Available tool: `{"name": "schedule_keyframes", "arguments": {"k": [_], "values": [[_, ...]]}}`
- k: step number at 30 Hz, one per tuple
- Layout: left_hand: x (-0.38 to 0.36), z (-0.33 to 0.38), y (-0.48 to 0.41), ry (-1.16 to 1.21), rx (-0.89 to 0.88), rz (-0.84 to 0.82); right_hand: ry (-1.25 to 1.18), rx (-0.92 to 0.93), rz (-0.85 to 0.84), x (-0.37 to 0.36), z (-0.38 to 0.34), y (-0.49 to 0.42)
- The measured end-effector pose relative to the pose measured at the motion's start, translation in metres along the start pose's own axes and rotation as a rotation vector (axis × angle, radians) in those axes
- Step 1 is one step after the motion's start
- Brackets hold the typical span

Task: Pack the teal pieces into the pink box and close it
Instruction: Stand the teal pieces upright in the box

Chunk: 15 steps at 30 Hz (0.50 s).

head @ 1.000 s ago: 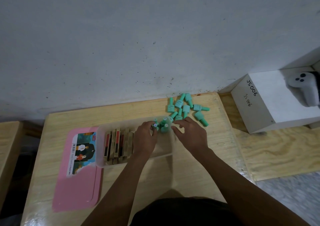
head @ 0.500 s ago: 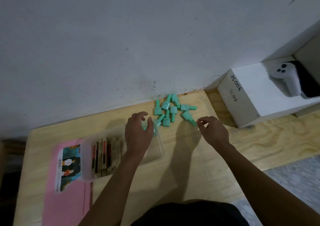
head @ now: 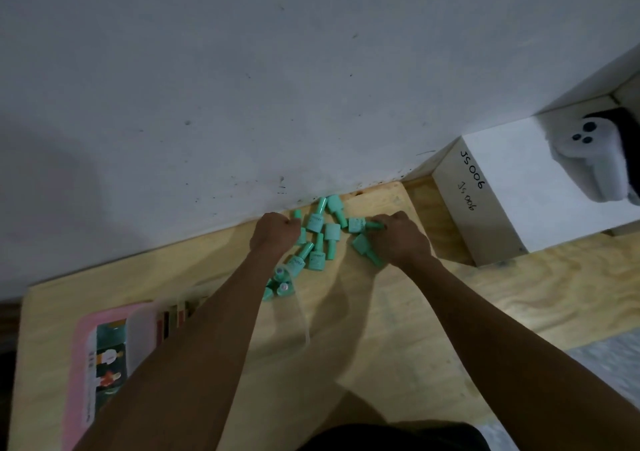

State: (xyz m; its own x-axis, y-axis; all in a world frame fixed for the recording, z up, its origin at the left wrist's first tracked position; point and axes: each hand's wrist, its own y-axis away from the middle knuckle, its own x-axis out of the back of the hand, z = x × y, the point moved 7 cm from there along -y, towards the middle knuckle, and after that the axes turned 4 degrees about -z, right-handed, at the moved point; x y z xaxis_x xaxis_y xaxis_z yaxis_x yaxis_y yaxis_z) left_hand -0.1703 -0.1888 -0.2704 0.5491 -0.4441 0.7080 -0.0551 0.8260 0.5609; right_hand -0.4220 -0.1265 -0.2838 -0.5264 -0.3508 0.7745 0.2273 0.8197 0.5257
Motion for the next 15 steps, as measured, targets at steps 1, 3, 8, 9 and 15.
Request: {"name": "schedule_keyframes", "arguments": {"k": [1, 3, 8, 9, 15], "values": [[-0.002, 0.000, -0.003, 0.008, 0.000, -0.002, 0.018, 0.013, -0.001, -0.001, 0.000, -0.003], [-0.003, 0.000, -0.006, 0.021, 0.001, 0.015, 0.045, 0.051, 0.001, 0.000, 0.002, -0.008], [-0.006, 0.003, -0.010, 0.058, 0.006, -0.002, -0.007, 0.128, -0.025, 0.001, 0.008, -0.008], [-0.007, 0.005, -0.009, 0.059, 0.003, -0.012, -0.079, 0.108, -0.022, 0.001, 0.011, -0.007], [-0.002, 0.004, 0.004, 0.114, -0.086, 0.007, -0.605, 0.071, 0.135, 0.016, 0.007, 0.017]]}}
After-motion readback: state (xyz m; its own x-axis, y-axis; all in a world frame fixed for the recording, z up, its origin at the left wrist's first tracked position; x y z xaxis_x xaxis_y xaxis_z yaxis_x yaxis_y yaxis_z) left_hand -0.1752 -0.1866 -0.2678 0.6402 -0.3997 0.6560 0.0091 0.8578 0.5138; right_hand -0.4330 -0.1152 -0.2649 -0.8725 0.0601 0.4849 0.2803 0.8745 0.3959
